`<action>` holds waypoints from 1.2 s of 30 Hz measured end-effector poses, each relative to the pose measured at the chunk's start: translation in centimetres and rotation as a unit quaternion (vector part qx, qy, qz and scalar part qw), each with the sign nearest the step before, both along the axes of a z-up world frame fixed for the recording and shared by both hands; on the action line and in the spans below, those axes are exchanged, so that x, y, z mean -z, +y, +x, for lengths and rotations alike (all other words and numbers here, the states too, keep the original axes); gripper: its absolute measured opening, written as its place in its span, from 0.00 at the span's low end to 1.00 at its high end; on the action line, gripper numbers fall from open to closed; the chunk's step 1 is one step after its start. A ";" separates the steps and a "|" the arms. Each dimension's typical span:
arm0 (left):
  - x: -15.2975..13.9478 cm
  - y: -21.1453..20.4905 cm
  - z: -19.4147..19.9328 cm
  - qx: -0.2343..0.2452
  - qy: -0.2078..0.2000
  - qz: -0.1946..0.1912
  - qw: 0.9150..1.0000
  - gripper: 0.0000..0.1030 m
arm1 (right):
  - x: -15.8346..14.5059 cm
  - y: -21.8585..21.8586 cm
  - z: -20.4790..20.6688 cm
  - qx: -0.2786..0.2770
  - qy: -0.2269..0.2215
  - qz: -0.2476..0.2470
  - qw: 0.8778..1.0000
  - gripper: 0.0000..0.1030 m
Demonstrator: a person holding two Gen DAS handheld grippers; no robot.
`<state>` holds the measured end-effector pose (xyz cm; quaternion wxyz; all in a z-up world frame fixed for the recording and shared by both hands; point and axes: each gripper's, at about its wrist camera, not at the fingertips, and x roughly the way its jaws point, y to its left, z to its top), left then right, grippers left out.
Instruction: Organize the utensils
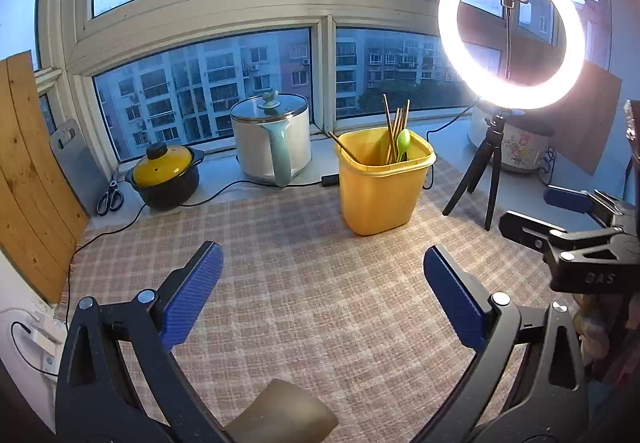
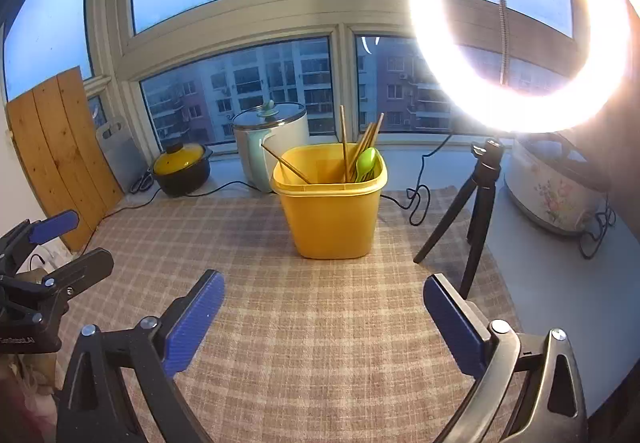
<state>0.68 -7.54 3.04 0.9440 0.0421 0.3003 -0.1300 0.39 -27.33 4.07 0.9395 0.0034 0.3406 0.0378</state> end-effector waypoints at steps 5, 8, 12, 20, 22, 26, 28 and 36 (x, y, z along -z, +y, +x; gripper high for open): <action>0.2 -0.1 0.3 -0.008 0.012 0.003 1.000 0.99 | 0.0 -0.6 -0.8 0.019 -0.003 0.010 1.000 1.00; 0.3 -0.1 0.4 -0.011 0.013 0.003 1.000 0.99 | 0.0 -0.7 -1.0 0.030 -0.006 0.010 0.999 1.00; 0.4 0.1 0.6 -0.014 0.013 0.002 1.000 0.99 | 0.4 -1.0 -0.9 0.040 -0.003 0.012 0.999 1.00; 0.5 -0.1 0.8 -0.012 0.014 0.006 1.000 0.99 | 0.5 -1.1 -0.7 0.047 -0.004 0.009 0.999 1.00; 0.5 -0.1 0.9 -0.013 0.014 0.008 1.000 0.99 | 0.4 -1.1 -0.6 0.046 -0.004 0.008 0.999 1.00; 0.5 -0.1 1.2 -0.015 0.014 0.010 1.000 0.99 | 0.4 -0.9 -0.3 0.044 -0.006 0.005 0.999 1.00; 0.5 0.0 1.3 -0.018 0.013 0.013 1.000 0.99 | 0.4 -0.8 -0.1 0.042 -0.006 0.006 0.999 1.00; 0.6 0.3 1.3 -0.027 0.012 0.023 0.999 0.99 | 0.8 -0.7 0.4 0.039 -0.002 0.010 0.999 1.00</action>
